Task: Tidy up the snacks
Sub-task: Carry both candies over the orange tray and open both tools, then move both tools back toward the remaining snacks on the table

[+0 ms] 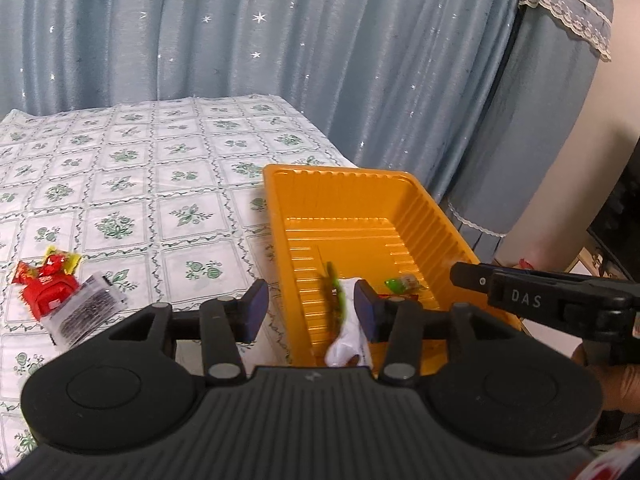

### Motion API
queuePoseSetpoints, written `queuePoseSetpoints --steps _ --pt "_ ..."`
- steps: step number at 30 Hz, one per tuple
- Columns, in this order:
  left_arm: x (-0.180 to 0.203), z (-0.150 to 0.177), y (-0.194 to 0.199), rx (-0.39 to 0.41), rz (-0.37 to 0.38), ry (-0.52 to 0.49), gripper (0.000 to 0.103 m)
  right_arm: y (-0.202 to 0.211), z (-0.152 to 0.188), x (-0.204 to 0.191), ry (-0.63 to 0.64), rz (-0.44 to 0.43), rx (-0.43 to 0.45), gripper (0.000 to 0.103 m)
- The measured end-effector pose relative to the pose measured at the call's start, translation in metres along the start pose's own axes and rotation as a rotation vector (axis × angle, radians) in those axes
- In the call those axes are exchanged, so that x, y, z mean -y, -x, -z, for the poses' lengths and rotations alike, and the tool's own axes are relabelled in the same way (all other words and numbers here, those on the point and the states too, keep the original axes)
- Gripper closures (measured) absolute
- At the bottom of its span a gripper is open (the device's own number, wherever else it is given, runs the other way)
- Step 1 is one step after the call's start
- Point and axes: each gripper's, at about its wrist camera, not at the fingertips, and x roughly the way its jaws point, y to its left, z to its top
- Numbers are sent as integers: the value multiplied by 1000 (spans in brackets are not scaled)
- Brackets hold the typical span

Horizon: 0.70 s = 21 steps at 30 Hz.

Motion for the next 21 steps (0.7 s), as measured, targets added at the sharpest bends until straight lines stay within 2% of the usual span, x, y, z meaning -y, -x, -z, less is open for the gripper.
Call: queuePoseSetpoints --steps 4,6,21 --pt "-6 2 6 6 -18 7 54 -3 -1 -7 25 -31 2 78" --pt "-9 4 10 9 -28 6 53 -2 -1 -7 12 -29 5 71" --pt "-29 25 65 20 -90 67 46 39 9 -28 -2 -18 20 67"
